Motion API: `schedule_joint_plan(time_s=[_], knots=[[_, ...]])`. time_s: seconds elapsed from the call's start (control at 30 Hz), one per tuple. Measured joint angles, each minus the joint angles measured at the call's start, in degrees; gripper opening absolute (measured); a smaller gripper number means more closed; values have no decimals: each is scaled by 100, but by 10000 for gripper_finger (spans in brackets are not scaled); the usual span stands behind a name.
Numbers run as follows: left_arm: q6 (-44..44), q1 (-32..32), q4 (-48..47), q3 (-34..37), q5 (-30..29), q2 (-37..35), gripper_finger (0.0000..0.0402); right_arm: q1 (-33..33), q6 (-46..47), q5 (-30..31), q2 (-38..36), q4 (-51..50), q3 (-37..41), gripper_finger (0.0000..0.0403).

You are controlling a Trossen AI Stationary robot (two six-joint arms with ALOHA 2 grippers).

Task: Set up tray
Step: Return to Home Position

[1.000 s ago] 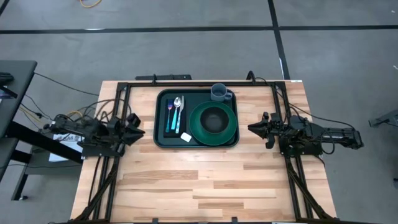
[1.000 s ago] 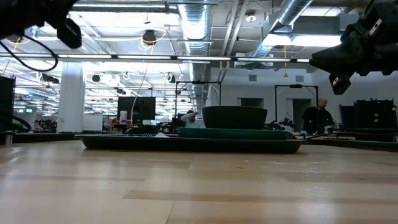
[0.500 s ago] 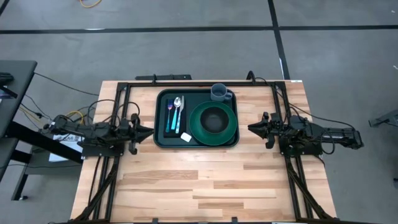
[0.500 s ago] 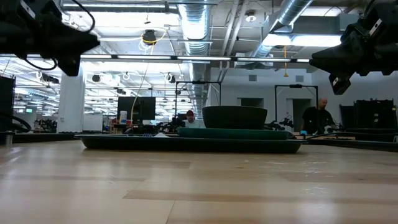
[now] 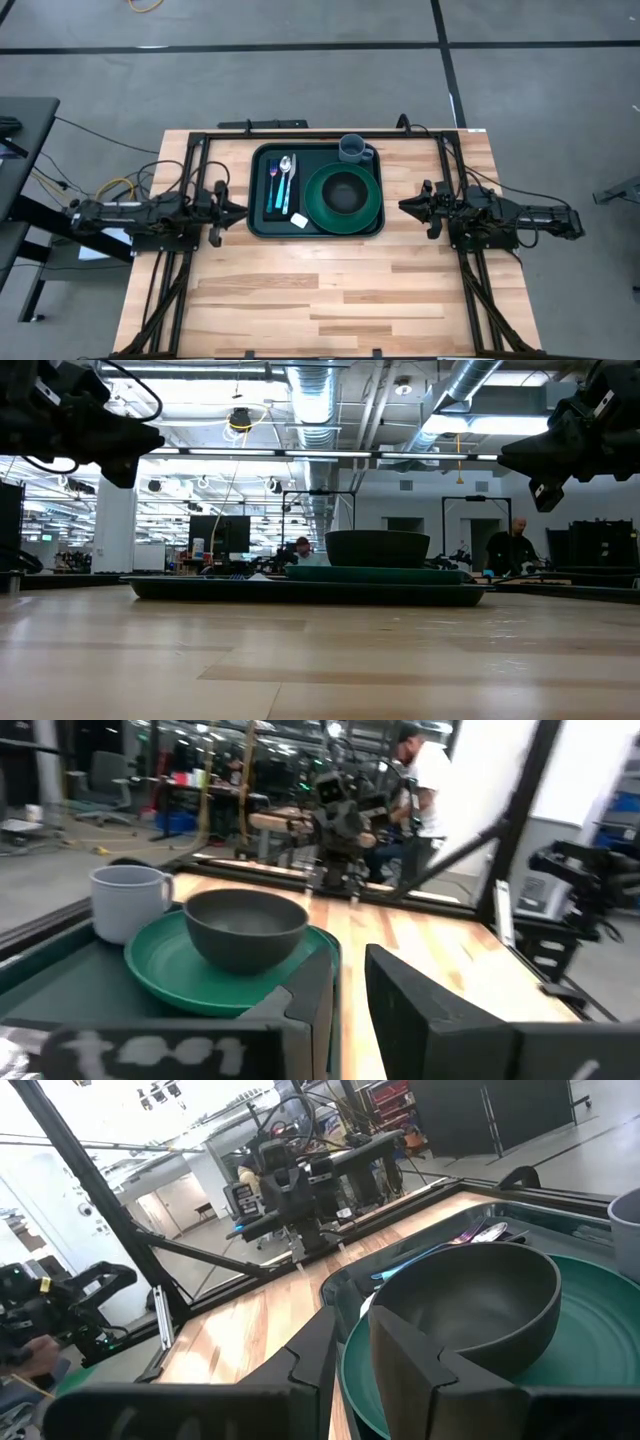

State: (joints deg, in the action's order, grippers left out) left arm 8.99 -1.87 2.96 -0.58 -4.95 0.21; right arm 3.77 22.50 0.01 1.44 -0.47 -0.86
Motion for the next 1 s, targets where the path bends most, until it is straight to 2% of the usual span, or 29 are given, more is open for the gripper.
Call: schedule_joint_plan(time_s=[0.17, 1.0], knots=[[36, 161, -114, 1, 450, 7, 52, 0, 1, 0, 0, 0, 2, 59], [127, 159, -133, 5, 439, 92, 52, 0, 2, -2, 1, 0, 2, 59]])
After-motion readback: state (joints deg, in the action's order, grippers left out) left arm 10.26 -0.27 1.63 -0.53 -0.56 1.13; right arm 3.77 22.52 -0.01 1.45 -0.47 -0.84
